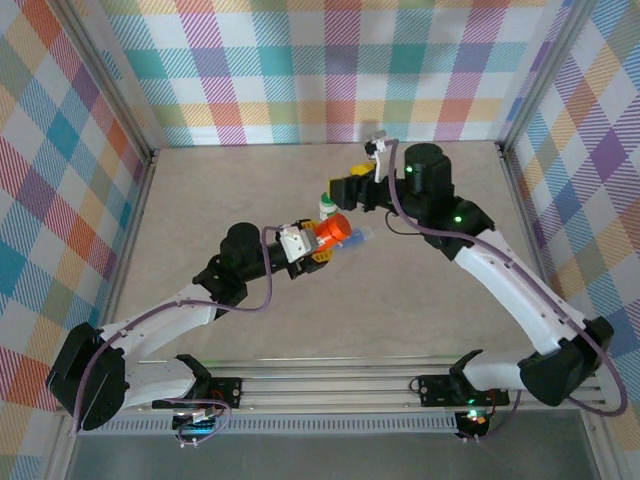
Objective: Sort the pills into containers
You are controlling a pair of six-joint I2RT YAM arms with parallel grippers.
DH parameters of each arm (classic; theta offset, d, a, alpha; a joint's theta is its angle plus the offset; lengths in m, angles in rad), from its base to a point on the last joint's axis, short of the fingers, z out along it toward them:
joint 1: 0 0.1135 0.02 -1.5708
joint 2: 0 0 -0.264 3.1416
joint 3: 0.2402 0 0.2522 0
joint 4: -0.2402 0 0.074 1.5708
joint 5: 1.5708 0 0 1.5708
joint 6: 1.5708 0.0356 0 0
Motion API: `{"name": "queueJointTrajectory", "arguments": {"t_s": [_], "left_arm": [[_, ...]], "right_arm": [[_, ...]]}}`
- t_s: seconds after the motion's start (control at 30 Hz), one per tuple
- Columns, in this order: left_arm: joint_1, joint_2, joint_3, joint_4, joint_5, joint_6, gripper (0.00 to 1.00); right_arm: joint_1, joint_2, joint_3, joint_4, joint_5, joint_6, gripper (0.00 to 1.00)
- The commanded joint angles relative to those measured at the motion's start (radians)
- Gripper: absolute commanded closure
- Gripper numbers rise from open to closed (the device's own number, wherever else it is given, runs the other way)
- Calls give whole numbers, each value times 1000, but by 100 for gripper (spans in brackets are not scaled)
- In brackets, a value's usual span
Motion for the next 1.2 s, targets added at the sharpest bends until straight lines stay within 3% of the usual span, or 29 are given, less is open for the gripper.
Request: {"name": "queueJointTrajectory", "arguments": {"t_s": [0.0, 0.07, 0.17, 0.27, 0.47, 0.7, 1.1, 1.17], "left_arm": [[33, -9, 31, -3, 171, -53, 94], [42, -7, 47, -37, 219, -45, 94], [52, -12, 65, -88, 240, -22, 94], [58, -26, 61, -108, 247, -13, 94], [59, -54, 50, -124, 268, -6, 94], [61, -94, 57, -179, 306, 18, 94], [59, -79, 79, -187, 336, 17, 95], [59, -73, 84, -187, 340, 15, 95]], "right_arm": [[-17, -63, -84, 85, -285, -414, 30], [-34, -89, -126, 106, -427, -544, 32], [-55, -89, -102, 1, -587, -726, 32], [-57, -59, -56, -139, -650, -905, 31], [-55, -17, 2, -316, -696, -1071, 30], [-56, 47, 105, -529, -694, -1179, 32], [-56, 80, 108, -573, -679, -1178, 35], [-56, 86, 111, -574, -670, -1174, 39]]}}
